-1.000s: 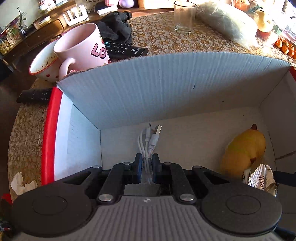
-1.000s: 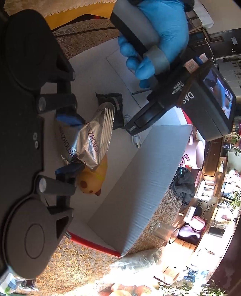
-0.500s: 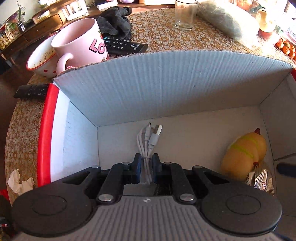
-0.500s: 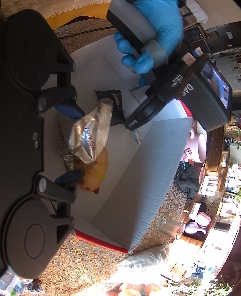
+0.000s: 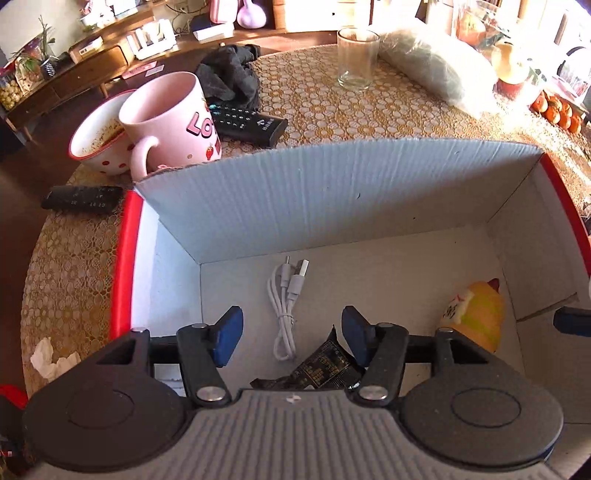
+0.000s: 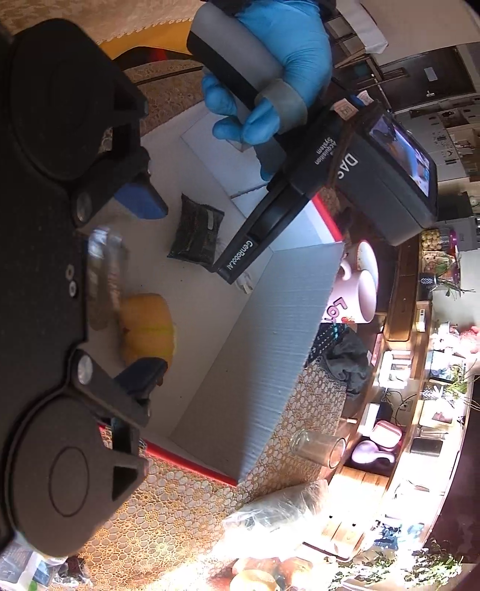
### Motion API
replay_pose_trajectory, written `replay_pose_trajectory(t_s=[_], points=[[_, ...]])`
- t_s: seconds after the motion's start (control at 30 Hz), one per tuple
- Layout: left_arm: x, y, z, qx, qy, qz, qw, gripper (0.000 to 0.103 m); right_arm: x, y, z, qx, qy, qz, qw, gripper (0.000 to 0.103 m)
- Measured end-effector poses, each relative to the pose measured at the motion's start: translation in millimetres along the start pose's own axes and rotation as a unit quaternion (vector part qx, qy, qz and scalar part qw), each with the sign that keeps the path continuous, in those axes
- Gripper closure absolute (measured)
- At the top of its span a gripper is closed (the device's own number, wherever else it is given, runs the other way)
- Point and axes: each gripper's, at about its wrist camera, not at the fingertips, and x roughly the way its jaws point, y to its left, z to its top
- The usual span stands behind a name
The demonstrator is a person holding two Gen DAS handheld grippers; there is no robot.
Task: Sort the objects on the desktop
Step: 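Open the left tool to drop the cable while the right tool releases the silver bag, then withdraw both tools from the box toward the remaining table items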
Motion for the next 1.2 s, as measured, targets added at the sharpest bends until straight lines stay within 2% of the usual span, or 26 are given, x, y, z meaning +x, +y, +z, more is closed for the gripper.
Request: replay_pose_trajectory(t_s=[0.27,0.37,0.53,0.6,0.73,0.8,0.87,1.2], points=[[-26.2,-4.0,-6.2,0.0,-0.019,0.003,0.9998,0.043,-24.8,3.3,0.5,0.002,-0.03,0.01,0.999,0.01],[-34.0,-5.3,-10.9,-0.002,-0.023,0.005,0.9997,0.034,-30.9,4.5,-1.6,0.005,-0.035,0.004,0.999,0.007],[-46.2,-6.1,-21.1,-0.007,-0.03,0.003,0.9995,0.027,-42.5,5.5,-5.9,0.01,-0.04,0.005,0.999,0.005],[-51.5,-7.2,-24.6,-0.008,-0.034,0.002,0.9994,0.018,-47.2,5.8,-7.1,0.01,-0.044,0.004,0.999,0.003],[-62.9,-10.7,-31.4,-0.009,-0.043,0.002,0.999,0.012,-58.0,6.2,-12.6,0.013,-0.052,-0.001,0.999,0.003],[-67.8,-12.5,-36.3,-0.012,-0.048,-0.001,0.9988,0.004,-64.4,6.2,-17.0,0.011,-0.06,-0.003,0.998,0.002],[-73.5,-15.9,-42.0,-0.012,-0.053,-0.002,0.9985,0.0,-69.2,5.6,-21.3,0.014,-0.062,-0.004,0.998,0.002],[-99.8,-27.4,-65.3,-0.019,-0.075,-0.006,0.997,0.0,-96.4,7.3,-37.0,0.015,-0.08,-0.014,0.997,0.002]])
